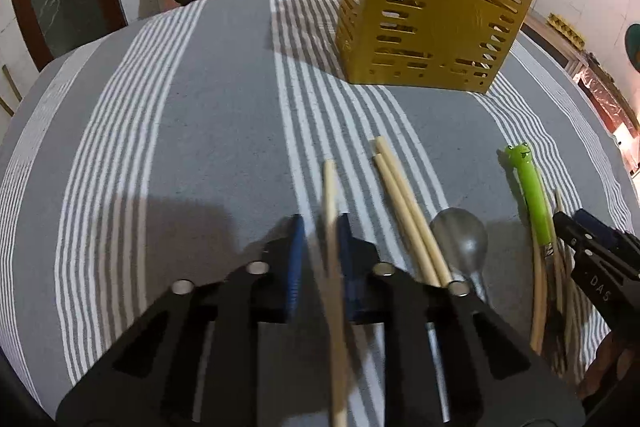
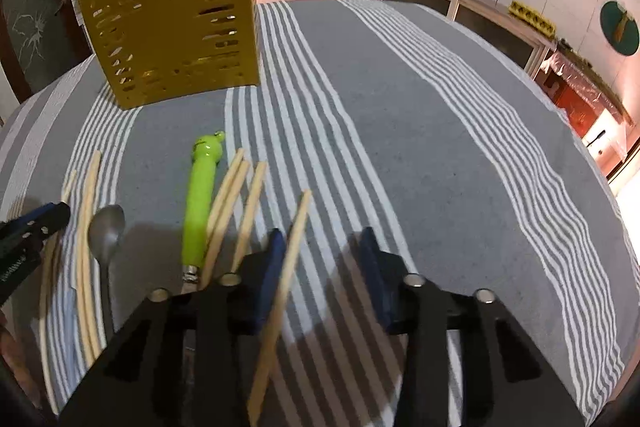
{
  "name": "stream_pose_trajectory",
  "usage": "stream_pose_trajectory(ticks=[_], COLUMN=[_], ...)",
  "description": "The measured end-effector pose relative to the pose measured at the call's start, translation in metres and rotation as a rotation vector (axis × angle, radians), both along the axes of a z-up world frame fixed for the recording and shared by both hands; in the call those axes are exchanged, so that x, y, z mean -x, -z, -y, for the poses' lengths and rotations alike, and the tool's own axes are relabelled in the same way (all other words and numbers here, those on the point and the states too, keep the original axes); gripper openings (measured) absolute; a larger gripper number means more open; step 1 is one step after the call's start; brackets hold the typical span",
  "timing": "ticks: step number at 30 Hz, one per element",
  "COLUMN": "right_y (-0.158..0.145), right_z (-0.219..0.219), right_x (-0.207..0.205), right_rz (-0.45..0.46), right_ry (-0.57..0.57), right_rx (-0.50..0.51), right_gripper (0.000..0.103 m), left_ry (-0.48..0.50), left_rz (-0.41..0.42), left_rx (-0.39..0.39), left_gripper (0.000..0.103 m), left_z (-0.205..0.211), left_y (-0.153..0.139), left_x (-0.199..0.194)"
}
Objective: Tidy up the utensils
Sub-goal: 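Close the left tool on a wooden chopstick while the right tool grasps another chopstick, then lift both held chopsticks and carry them toward the yellow holder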
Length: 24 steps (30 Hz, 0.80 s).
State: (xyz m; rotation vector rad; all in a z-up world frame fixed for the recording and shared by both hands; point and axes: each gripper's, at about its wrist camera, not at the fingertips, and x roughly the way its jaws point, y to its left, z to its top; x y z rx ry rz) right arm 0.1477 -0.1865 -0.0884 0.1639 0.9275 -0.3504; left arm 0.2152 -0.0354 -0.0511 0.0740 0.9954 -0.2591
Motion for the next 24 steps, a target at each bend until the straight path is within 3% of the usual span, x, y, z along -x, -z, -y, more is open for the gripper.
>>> stream_pose_trajectory(ticks=[5,14,18,24], right_y=[-0.002,-0.012,-0.024,-0.056], right_z=[-0.002,0.007,0.011,0.018], right_x=[-0.014,-0.015,-0.012,0.007], right_rz=[-0.018,0.046,0.105,0.280], right_ry=[-0.016,-0.031,-0.045,-0.074], right_rx=[-0.029,-0.091,-0.089,-0.081], right_gripper=[0.010,0.008,0.007,0.006], left_ry=[0.000,-0.043,-0.069,-0.107], left_rz=[-0.032,-0.003,0.062,0.217], left_rx=[0.017,0.082,0.117,0.173], left_gripper=[0.004,0.004,0.004,0.004], left_z=[0.004,-0.009,-0.019,-0.037], left_y=[0.000,-0.004,-0.019,-0.053], left_x=[-0.008,0.000,0.010,0.037])
